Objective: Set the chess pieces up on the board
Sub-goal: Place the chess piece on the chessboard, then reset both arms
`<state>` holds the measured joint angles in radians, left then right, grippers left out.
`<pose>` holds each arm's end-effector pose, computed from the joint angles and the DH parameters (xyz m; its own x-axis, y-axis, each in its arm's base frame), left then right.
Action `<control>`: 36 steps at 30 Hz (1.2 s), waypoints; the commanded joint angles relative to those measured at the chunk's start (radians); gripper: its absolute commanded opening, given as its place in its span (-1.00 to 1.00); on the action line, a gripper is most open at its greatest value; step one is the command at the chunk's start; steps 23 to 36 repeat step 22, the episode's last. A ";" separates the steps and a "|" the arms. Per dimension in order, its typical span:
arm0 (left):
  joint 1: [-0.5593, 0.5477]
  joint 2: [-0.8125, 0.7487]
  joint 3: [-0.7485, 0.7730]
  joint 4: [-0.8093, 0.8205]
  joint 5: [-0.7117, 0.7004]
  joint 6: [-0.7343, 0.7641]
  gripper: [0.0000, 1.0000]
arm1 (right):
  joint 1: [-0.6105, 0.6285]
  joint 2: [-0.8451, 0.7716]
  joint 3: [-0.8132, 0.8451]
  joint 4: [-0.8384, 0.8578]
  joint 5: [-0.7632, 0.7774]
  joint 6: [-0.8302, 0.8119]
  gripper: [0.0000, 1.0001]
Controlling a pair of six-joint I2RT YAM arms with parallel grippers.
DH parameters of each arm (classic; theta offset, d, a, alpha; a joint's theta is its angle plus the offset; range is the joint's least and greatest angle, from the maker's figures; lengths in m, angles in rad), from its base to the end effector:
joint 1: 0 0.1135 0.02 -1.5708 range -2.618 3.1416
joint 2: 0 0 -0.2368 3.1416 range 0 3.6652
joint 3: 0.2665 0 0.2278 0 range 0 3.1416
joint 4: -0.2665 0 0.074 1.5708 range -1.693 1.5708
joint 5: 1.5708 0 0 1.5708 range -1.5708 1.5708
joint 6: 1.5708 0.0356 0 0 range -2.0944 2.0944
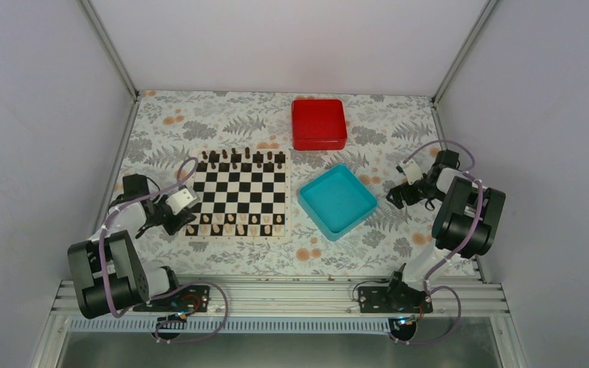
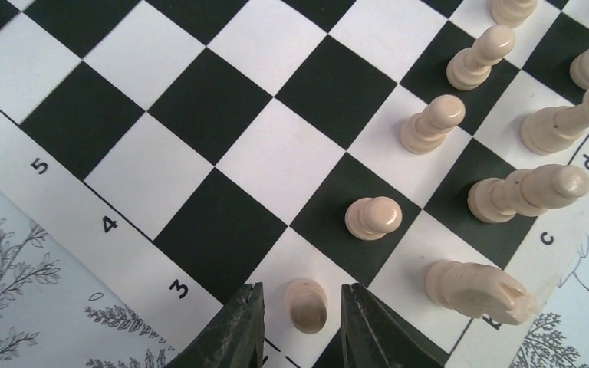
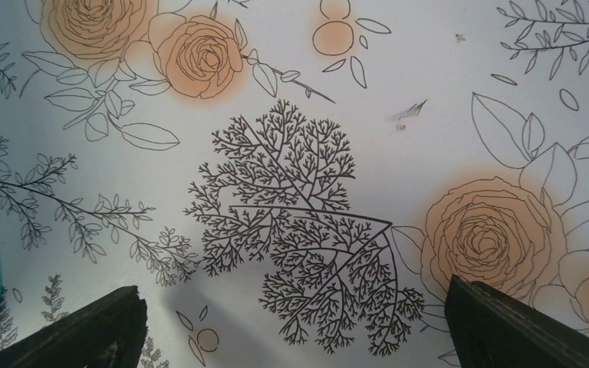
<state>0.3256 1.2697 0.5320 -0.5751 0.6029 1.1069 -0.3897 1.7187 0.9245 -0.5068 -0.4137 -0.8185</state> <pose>0.1762 0.0382 0.1363 -0.5229 0.6009 -0.6045 0.7627 0.6465 -0.0171 0.2646 -0.0932 0.1303 -0.7908 -0.3979 -0.4650 -0.4810 0.8739 0.0701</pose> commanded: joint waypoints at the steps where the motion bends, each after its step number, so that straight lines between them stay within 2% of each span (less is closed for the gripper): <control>1: 0.009 -0.068 0.059 -0.070 0.027 0.028 -0.44 | -0.012 0.009 -0.003 -0.011 0.000 0.005 1.00; 5: 0.013 -0.151 0.187 -0.215 0.021 0.066 -0.29 | -0.017 -0.023 0.030 -0.059 -0.032 -0.010 1.00; 7: 0.024 -0.180 0.263 -0.279 0.022 0.073 -0.10 | -0.018 -0.037 0.047 -0.087 -0.049 -0.020 1.00; 9: 0.055 -0.210 0.338 -0.320 0.046 0.082 0.31 | -0.020 -0.046 0.056 -0.100 -0.056 -0.024 1.00; 10: 0.081 -0.227 0.366 -0.323 0.067 0.080 0.83 | -0.019 -0.047 0.060 -0.104 -0.057 -0.027 1.00; 11: 0.108 -0.242 0.390 -0.317 0.094 0.075 0.98 | -0.020 -0.047 0.059 -0.100 -0.055 -0.024 1.00; 13: 0.137 -0.261 0.417 -0.299 0.119 0.059 1.00 | -0.020 -0.090 0.053 -0.076 -0.039 -0.012 1.00; 22: 0.137 -0.242 0.421 -0.287 0.115 0.044 1.00 | -0.024 -0.156 -0.004 -0.028 -0.037 -0.046 1.00; 36: 0.137 -0.242 0.421 -0.287 0.115 0.044 1.00 | -0.024 -0.156 -0.004 -0.028 -0.037 -0.046 1.00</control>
